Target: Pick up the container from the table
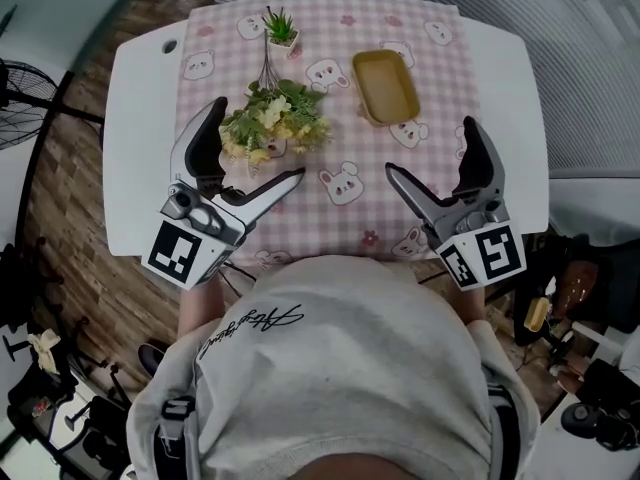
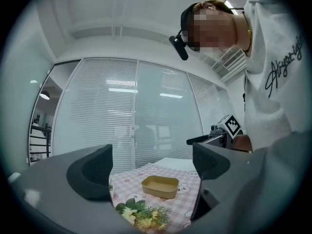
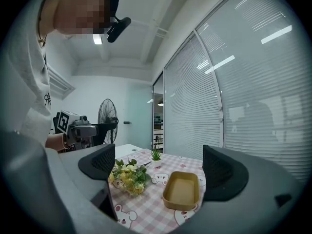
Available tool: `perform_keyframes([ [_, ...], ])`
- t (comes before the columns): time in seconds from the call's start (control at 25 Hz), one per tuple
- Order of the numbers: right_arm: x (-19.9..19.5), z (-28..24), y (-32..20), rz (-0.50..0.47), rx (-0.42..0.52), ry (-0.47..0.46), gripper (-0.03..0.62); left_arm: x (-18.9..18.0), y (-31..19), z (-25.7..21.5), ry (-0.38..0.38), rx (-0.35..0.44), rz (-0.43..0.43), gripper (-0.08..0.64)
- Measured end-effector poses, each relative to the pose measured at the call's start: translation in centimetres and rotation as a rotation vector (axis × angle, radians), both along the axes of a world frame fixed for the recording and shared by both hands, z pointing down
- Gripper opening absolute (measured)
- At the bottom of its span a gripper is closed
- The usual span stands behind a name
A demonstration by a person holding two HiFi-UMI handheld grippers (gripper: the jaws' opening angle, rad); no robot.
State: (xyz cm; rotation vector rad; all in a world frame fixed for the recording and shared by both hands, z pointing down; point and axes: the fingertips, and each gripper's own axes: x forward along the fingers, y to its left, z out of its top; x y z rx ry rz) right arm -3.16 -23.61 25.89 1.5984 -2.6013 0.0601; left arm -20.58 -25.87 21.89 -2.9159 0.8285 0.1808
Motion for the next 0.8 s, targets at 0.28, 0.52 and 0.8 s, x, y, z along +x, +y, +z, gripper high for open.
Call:
perform_keyframes([
  [0.28, 0.2, 0.4, -0.4, -0.047, -0.01, -0.008, 0.548, 1.1, -0.1, 1.7, -0.039, -0.028, -0.027, 0.494],
  [0.52, 1.5, -0.3, -1.1, -0.08, -0.005, 0.002, 0.548, 2.2, -0.1, 1.5, -0.038, -0.037, -0.054, 0.494],
  [0.8, 2.8, 0.0, -1.0, -0.087, -0.013, 0.005, 0.548, 4.0, 0.0, 1.7, -0.041, -0.033, -0.038, 0.494],
])
